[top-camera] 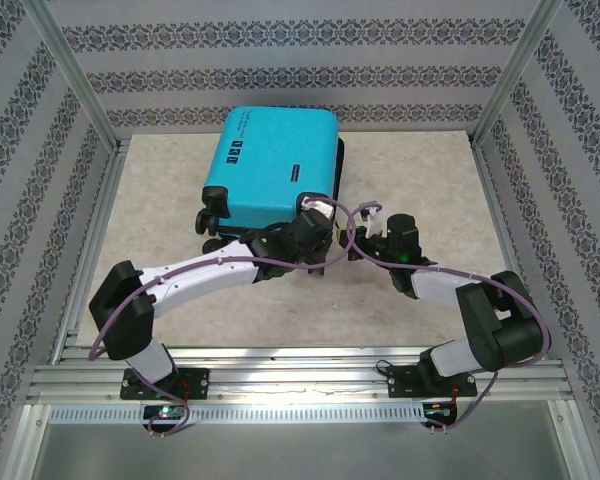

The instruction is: Pack the luggage

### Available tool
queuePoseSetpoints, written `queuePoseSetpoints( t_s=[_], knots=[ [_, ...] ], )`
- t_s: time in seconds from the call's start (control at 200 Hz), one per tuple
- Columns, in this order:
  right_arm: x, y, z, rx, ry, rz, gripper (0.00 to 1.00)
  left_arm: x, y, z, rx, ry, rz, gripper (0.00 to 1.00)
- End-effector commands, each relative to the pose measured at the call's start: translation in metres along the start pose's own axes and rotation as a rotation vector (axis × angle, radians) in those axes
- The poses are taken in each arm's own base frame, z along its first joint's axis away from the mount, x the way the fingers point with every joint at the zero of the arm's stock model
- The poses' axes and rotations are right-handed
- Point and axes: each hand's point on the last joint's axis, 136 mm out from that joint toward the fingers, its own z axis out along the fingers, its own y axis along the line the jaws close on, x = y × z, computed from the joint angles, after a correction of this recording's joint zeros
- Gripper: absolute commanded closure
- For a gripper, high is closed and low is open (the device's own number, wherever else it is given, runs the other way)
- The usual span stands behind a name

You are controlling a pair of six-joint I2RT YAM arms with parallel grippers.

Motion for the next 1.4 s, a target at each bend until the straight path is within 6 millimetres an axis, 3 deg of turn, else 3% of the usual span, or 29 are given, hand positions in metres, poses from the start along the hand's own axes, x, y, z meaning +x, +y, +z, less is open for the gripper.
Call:
queuePoseSetpoints(
  t_s=[0.0, 0.435, 0.739, 0.954, 1.044, 1.164, 1.394],
  knots=[
    [-0.041, -0.005, 0.004, 0.049, -0.117, -0.045, 1.0, -0.02, -0.003, -0.023, 0.062, -0.088, 0.061, 0.8],
    [-0.058, -0.044, 0.026, 0.154, -0.113, 0.017, 1.0, -0.013, -0.009, -0.065, 0.209, -0.195, 0.11, 0.8],
    [-0.088, -0.098, 0.038, 0.243, -0.142, 0.075, 1.0, -0.007, -0.013, -0.116, 0.354, -0.317, 0.147, 0.8],
    [-0.098, -0.134, 0.039, 0.288, -0.147, 0.135, 1.0, 0.009, -0.021, -0.156, 0.511, -0.397, 0.216, 0.82],
    [-0.098, -0.137, 0.039, 0.275, -0.147, 0.152, 1.0, 0.015, -0.022, -0.167, 0.549, -0.409, 0.238, 0.83],
    [-0.098, -0.134, 0.038, 0.262, -0.149, 0.149, 1.0, 0.023, -0.021, -0.167, 0.552, -0.386, 0.258, 0.83],
    [-0.095, -0.092, 0.04, 0.033, -0.141, 0.115, 1.0, 0.026, -0.012, -0.158, 0.485, -0.37, 0.264, 0.79]
  ],
)
